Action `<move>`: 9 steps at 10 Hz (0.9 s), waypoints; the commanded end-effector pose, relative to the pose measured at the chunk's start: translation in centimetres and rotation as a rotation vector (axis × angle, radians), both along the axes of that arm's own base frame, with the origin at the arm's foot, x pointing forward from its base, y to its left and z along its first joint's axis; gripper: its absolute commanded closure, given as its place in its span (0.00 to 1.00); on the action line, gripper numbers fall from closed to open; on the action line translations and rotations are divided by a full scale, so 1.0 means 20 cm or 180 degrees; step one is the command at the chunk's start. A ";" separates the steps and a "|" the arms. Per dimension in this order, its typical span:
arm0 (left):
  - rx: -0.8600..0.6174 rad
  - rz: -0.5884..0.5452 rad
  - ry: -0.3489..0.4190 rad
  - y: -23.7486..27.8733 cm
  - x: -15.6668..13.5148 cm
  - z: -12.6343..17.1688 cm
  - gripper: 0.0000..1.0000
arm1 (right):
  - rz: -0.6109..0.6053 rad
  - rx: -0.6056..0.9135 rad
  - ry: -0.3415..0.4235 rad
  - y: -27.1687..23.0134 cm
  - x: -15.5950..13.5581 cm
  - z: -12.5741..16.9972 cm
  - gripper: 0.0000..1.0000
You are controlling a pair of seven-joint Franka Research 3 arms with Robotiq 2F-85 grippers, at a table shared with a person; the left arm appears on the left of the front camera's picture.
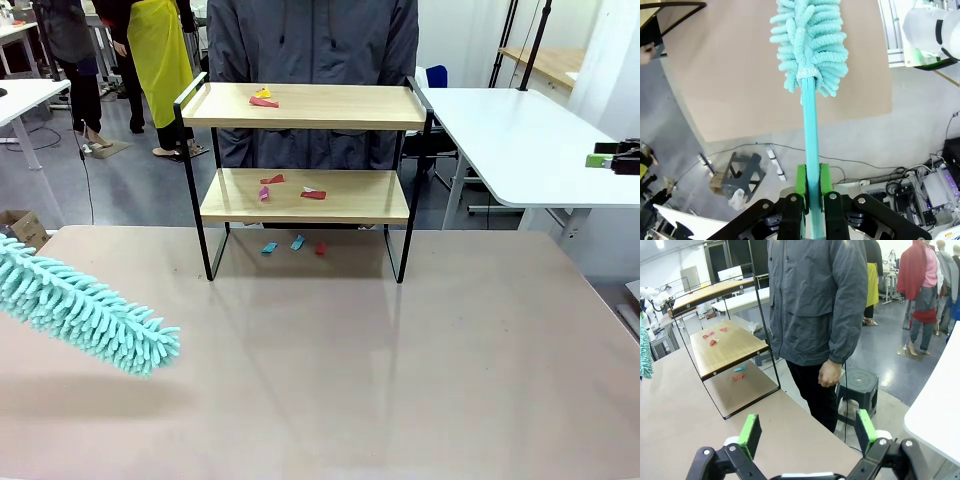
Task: Clean the shelf.
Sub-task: Clean the specific section of the Shelf indicated by the human with the Duster.
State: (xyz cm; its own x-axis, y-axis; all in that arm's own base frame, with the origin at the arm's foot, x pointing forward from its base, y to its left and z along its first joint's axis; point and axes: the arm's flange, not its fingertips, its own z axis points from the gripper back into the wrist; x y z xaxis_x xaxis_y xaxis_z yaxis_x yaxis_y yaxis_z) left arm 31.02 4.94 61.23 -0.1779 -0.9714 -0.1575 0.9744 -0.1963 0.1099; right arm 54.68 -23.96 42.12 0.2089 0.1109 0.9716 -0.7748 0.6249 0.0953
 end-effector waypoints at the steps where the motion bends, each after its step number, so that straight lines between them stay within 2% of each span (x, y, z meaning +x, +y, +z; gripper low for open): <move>1: 0.0006 0.0006 -0.0032 0.01 0.00 0.01 0.87 | 0.0000 -0.0022 -0.0006 0.01 0.00 0.01 0.00; 9: 0.0006 0.0006 -0.0032 0.01 0.00 0.01 0.87 | 0.0000 -0.0022 -0.0006 0.01 0.00 0.01 0.00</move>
State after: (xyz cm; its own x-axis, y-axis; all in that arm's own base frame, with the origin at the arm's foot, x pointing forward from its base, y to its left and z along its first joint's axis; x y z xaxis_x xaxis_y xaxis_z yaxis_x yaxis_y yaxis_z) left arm 31.02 4.96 61.25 -0.1774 -0.9714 -0.1575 0.9744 -0.1958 0.1104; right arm 54.68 -23.96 42.12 0.2089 0.1109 0.9716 -0.7748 0.6249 0.0952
